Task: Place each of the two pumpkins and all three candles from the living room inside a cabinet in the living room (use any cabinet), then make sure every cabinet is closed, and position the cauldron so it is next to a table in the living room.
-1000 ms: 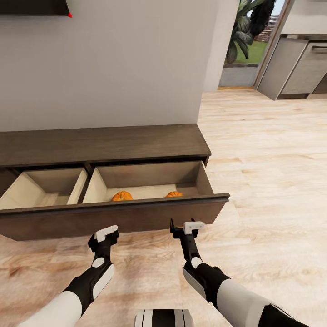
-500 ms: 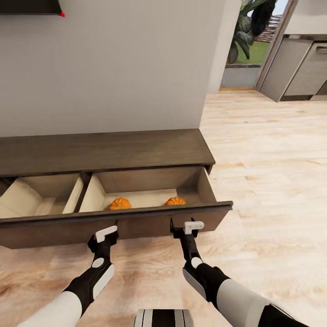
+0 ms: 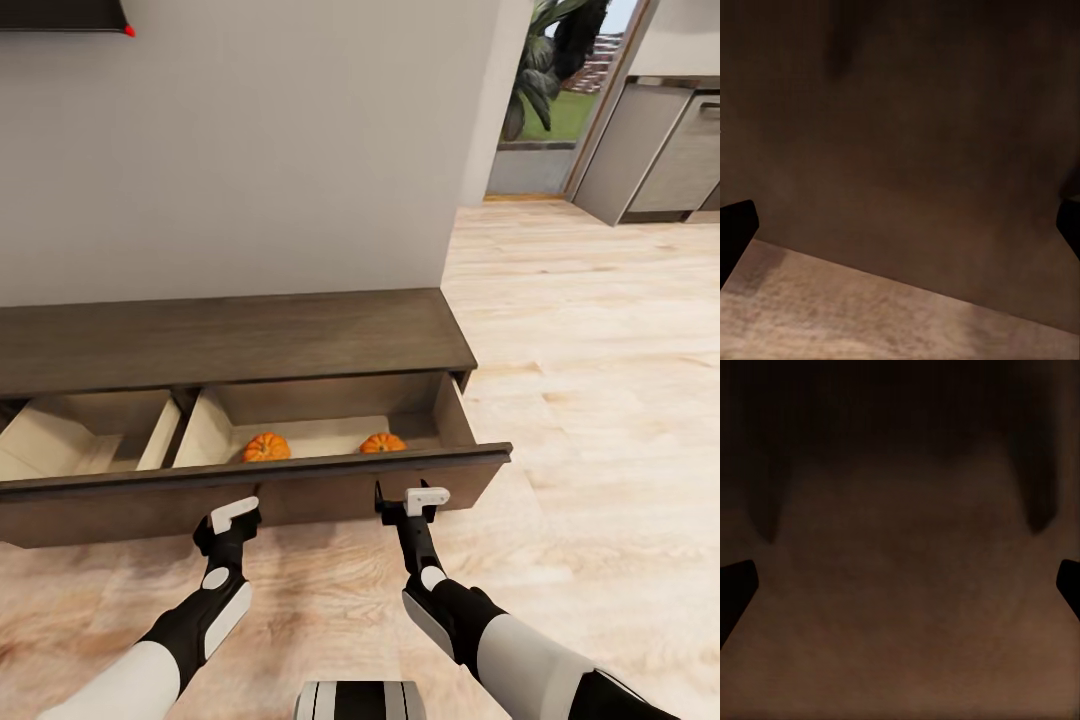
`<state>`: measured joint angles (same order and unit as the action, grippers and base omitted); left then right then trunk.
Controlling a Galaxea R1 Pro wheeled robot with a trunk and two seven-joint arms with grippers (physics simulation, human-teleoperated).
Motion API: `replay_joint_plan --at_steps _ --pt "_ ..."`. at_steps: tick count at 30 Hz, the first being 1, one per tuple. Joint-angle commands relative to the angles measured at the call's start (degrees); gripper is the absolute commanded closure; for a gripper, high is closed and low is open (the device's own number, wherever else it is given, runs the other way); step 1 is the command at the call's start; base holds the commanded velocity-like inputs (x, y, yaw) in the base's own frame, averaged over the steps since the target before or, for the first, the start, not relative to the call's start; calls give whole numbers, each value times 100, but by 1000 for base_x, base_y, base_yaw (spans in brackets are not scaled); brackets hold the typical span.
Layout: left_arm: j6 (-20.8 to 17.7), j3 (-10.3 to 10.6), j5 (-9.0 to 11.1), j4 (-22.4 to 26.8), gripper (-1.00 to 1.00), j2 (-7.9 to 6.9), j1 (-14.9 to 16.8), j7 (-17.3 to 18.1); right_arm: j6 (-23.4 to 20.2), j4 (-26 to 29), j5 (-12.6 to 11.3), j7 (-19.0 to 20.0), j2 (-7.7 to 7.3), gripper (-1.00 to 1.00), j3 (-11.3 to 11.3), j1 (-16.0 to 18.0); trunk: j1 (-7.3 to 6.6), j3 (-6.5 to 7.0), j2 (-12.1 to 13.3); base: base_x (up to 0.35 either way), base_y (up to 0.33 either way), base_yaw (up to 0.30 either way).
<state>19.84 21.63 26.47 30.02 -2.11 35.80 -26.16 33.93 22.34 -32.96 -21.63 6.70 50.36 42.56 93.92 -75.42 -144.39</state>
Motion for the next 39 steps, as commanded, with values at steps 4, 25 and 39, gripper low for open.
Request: replay_joint_plan --at_steps 4,25,39 --pt "29 43 34 4 -100 -9 6 -39 17 -2 -26 -43 -2 -100 52 7 0 -4 -2 170 34 0" --pt "29 35 42 4 -100 -26 6 -39 11 -2 -26 -43 -2 -100 48 7 0 -4 -2 238 89 0" --pt "29 26 43 4 -100 -20 6 -39 8 -2 -26 -25 -2 -100 47 7 0 -4 -2 240 49 0"
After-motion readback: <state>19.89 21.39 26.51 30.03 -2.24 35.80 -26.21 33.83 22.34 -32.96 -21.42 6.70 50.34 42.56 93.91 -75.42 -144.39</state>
